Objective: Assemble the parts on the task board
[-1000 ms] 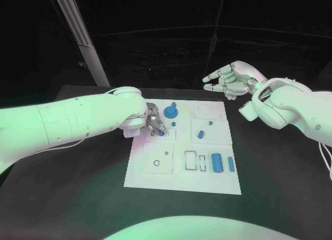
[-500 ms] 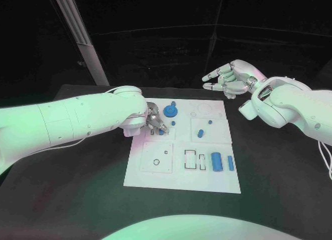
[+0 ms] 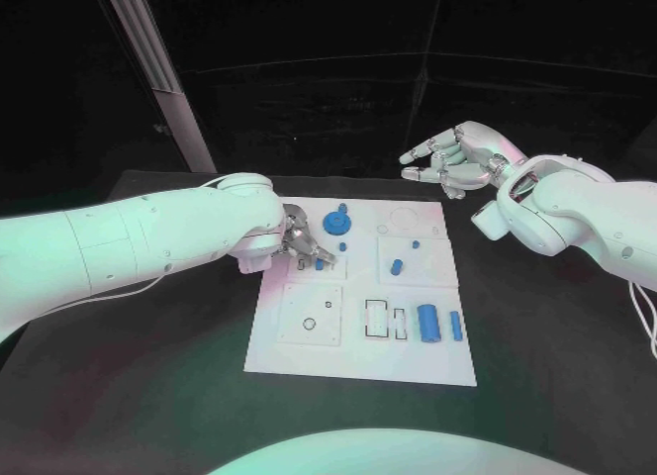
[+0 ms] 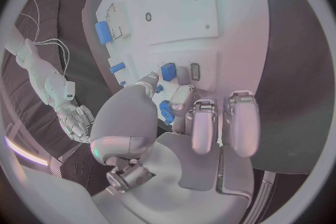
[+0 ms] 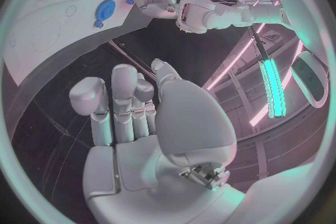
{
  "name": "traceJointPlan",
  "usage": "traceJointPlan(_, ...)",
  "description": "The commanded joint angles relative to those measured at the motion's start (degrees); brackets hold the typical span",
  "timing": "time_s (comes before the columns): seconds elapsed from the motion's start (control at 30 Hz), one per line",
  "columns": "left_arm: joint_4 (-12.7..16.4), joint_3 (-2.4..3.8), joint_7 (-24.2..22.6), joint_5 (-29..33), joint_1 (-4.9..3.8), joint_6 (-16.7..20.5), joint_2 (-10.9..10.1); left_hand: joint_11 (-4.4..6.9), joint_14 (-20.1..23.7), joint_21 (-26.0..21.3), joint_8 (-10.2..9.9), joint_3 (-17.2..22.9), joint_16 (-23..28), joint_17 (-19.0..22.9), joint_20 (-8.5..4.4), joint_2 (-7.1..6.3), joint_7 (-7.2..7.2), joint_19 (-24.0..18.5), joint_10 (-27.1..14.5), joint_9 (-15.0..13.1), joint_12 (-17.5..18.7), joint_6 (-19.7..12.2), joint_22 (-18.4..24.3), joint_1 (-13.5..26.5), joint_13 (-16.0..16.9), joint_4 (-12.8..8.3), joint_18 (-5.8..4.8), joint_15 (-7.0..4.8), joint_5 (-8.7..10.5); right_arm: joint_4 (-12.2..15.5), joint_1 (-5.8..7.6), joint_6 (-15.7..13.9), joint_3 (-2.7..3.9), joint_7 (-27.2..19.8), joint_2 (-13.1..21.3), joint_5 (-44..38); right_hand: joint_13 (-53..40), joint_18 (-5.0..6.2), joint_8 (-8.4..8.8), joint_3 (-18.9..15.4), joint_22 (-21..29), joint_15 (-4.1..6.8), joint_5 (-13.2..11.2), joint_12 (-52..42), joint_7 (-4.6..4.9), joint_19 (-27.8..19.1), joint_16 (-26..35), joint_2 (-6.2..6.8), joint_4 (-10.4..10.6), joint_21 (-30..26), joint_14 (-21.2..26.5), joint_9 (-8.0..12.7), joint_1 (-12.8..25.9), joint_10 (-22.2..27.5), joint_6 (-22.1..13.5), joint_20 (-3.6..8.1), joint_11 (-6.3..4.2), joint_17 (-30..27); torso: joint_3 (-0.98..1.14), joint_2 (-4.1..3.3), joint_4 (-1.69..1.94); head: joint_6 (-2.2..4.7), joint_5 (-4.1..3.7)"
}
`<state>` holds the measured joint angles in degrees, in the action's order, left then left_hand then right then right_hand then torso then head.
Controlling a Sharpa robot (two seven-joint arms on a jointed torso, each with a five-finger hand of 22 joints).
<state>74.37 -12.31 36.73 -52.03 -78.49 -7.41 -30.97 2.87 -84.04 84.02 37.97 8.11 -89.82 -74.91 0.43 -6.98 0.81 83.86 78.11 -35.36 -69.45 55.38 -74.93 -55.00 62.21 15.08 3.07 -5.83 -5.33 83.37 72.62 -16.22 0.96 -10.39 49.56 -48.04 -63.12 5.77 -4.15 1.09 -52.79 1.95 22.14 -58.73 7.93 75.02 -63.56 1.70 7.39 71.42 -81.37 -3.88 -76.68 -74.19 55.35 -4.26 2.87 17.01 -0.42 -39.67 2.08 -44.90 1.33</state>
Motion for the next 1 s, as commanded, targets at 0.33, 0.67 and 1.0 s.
traceJointPlan(0.33, 1.34, 4.36, -1.86, -0.19, -2.63, -2.84, -3.01, -0.87, -5.96, -2.02, -1.95, -4.99, -0.18, -15.09, 0.16, 1.61, 1.29, 1.85, -2.89, 0.74, 3.41, -3.13, -3.56, -4.46, -4.34, 1.01, -0.49, 0.32, 1.13, -0.55, 0.1, 0.18, 0.04, -0.69, 0.04, -0.07, 0.15, 1.08, -0.05, 0.08, 0.18, -0.1, -0.02, 0.32, 0.19, -0.51, 0.36, -0.05, 0.3, -0.24, 0.48, 0.0, 0.51, 0.57, -0.09, 0.07, -0.04, -0.2, 0.01, -0.02, 0.01, 0.71, -0.19)
traceJointPlan(0.67, -9.15, 5.21, -3.04, -1.18, -4.41, -9.7, 1.23, -2.31, -5.96, -3.25, -5.6, -7.65, -0.18, -15.09, 1.41, 3.65, 2.92, 1.31, -4.4, 4.05, 4.76, -4.93, -2.2, -8.01, -6.56, 0.87, -0.17, 1.59, 0.31, -1.21, 0.09, 0.31, 0.04, -0.8, -0.47, -0.07, 0.11, 1.08, -0.05, 0.08, 0.19, -0.1, -0.03, 0.28, 0.2, -0.52, 0.39, -0.06, 0.32, -0.26, 0.5, 0.0, 0.54, 0.56, -0.09, 0.07, -0.04, -0.19, 0.0, -0.16, -0.15, 1.15, 0.31)
traceJointPlan(1.0, -17.6, 5.15, -4.06, -4.97, -3.26, -12.82, 5.44, -2.36, -5.96, -3.07, -5.73, -7.82, -0.18, -15.09, 1.54, 4.64, 2.93, 1.42, -4.44, 4.51, 4.64, -4.44, -2.5, -8.67, -6.58, 0.89, -0.22, 1.67, 0.16, -1.57, 0.08, 0.46, 0.04, -0.83, -0.95, -0.07, 0.11, 1.08, -0.05, 0.09, 0.18, -0.1, -0.02, 0.26, 0.19, -0.52, 0.39, -0.07, 0.33, -0.26, 0.51, 0.0, 0.54, 0.55, -0.09, 0.07, -0.04, -0.14, -0.13, -0.38, -0.27, 1.09, 0.53)
